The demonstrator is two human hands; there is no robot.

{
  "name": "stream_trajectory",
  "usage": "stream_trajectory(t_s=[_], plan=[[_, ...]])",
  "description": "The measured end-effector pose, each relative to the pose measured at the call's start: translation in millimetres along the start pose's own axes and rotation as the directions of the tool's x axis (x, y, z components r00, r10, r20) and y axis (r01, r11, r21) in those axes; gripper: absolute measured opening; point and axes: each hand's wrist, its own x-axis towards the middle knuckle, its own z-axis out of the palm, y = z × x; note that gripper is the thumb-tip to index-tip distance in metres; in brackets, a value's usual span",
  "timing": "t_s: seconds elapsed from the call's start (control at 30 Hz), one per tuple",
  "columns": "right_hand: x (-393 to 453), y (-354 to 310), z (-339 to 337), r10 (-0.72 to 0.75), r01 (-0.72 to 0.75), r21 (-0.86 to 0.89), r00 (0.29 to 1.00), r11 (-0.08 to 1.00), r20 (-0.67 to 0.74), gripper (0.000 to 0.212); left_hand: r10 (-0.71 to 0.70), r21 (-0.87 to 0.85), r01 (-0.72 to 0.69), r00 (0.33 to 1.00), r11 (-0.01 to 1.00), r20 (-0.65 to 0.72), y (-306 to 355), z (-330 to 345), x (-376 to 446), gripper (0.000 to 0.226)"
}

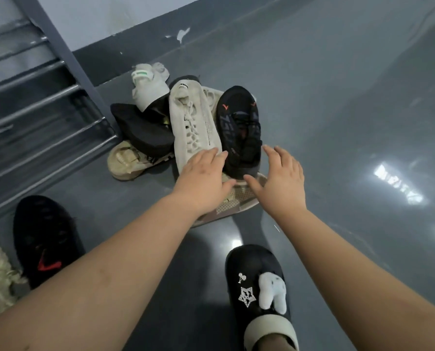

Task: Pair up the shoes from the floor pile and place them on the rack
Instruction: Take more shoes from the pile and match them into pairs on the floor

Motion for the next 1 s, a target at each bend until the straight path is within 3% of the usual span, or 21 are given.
stream_trajectory(t_s=[0.27, 0.47, 0.67, 0.9, 1.0], plan=[[20, 19, -4, -0.001, -0.006, 0.109, 0.998, 0.994, 0.062, 0.071, 0.026, 0.127, -0.024, 1.0, 0.992, -0.008, 4, 2, 34, 0.06], [37, 19, -9, 0.119, -0.206, 0.35, 0.96, 0.914, 0.255, 0.067, 0.022, 0.218, -0.021, 1.0, 0.976, -0.002, 3, 2, 50, 0.06], [52, 12, -9, 0.156, -0.431, 0.544, 0.864, 0.72, 0.478, 0.062, -0.043, 0.073, 0.045, 0.998, 0.996, -0.034, 6, 7, 53, 0.047], [59, 9, -8, 0.2, -0.51, 0.59, 0.836, 0.626, 0.511, 0.042, -0.116, -0.087, 0.109, 0.991, 0.99, -0.071, 7, 7, 50, 0.037], [56, 13, -8, 0.212, -0.548, 0.615, 0.819, 0.567, 0.534, 0.037, -0.131, -0.205, 0.111, 0.987, 0.972, -0.089, 10, 5, 44, 0.044]])
